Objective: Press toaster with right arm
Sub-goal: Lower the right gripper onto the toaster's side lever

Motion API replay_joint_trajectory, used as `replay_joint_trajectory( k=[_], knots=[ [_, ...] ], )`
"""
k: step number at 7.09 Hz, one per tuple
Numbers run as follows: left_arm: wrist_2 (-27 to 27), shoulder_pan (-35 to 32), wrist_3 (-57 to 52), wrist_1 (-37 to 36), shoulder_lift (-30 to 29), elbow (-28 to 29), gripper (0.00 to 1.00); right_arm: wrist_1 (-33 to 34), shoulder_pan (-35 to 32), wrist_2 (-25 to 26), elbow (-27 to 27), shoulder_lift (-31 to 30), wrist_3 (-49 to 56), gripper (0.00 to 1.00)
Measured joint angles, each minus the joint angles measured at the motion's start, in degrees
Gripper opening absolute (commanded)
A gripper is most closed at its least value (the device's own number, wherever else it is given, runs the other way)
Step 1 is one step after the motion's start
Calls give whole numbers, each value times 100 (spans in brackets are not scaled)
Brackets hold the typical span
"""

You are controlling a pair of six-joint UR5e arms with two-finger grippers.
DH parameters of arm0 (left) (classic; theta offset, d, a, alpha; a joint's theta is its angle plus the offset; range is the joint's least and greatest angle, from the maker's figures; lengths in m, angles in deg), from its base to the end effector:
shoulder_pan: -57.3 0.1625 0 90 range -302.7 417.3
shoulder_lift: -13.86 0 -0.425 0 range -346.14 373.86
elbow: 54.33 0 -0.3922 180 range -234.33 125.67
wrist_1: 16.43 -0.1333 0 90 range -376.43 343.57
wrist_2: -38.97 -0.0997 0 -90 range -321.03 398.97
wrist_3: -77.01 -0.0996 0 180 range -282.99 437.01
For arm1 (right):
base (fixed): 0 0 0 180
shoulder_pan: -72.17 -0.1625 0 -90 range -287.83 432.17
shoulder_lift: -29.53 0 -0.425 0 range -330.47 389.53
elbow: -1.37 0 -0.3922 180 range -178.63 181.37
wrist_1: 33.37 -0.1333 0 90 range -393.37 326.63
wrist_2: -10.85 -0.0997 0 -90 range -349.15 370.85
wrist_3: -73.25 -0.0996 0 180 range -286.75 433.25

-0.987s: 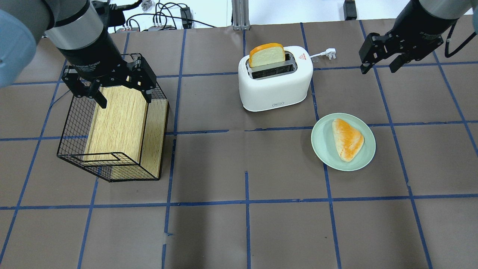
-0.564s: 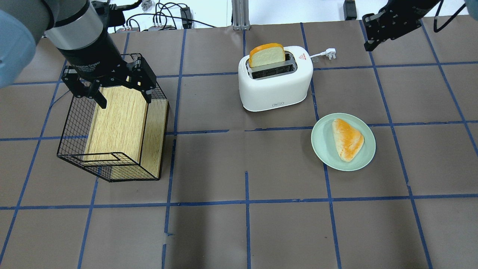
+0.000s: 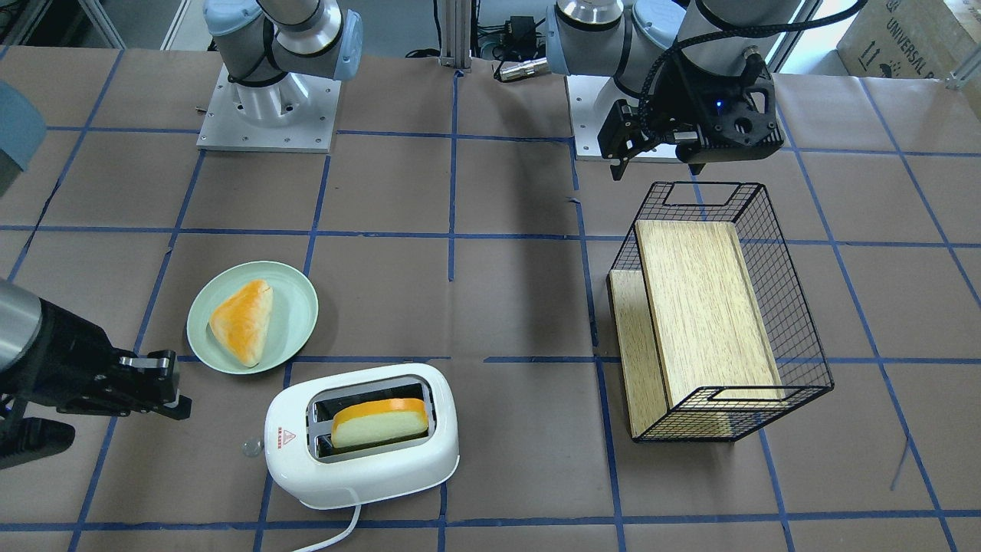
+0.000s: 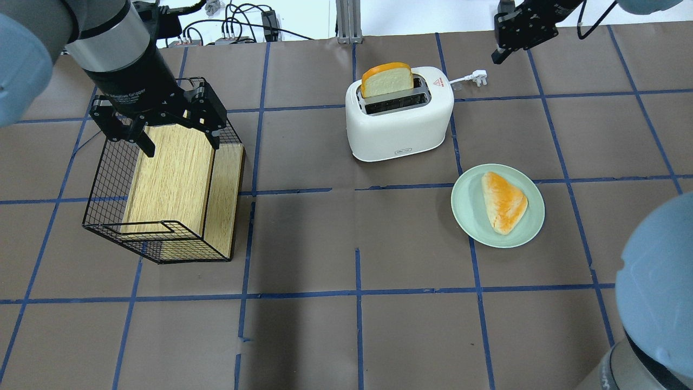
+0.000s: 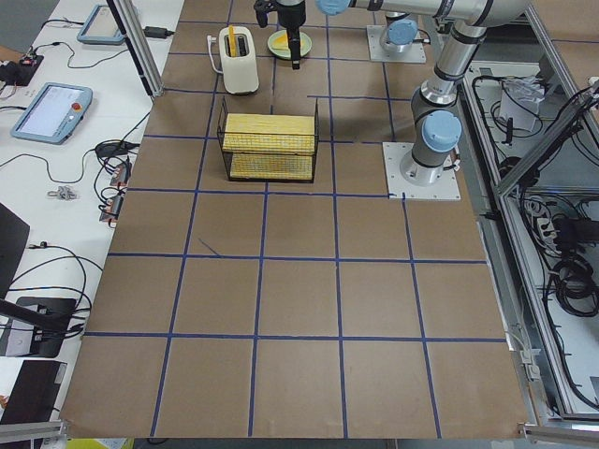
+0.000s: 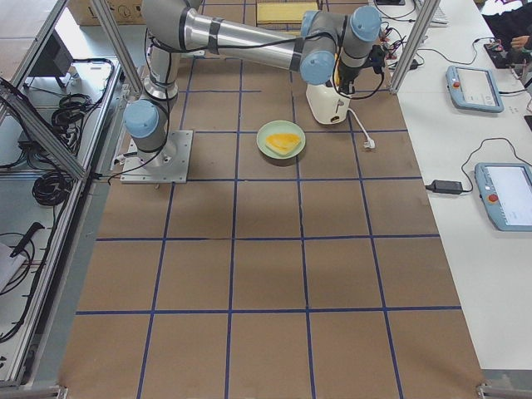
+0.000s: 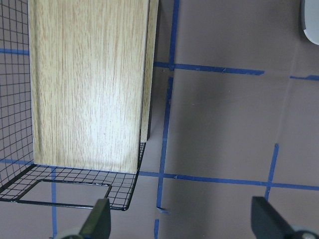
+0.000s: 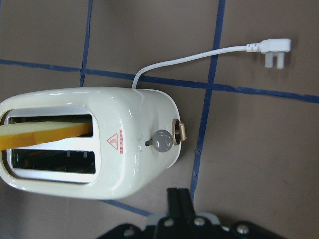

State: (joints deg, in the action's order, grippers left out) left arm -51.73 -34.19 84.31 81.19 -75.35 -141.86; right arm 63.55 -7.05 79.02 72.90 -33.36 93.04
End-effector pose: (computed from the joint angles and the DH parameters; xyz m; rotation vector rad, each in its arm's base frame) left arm -0.1445 -0.4739 0.5029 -0.1575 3.1174 0.1170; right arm 0.0405 -0.6982 0.3865 -0.2092 2.7566 -0.1005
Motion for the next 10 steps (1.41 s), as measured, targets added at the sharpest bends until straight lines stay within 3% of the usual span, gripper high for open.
replay_joint_trajectory(
  k=[3, 10],
  knots=[
    [0, 0, 0, 2, 1, -1, 100, 97, -32, -410, 26, 383, 34, 6],
    [0, 0, 0, -2, 1, 1, 100, -152, -67, -445, 44, 736, 16, 6]
  ],
)
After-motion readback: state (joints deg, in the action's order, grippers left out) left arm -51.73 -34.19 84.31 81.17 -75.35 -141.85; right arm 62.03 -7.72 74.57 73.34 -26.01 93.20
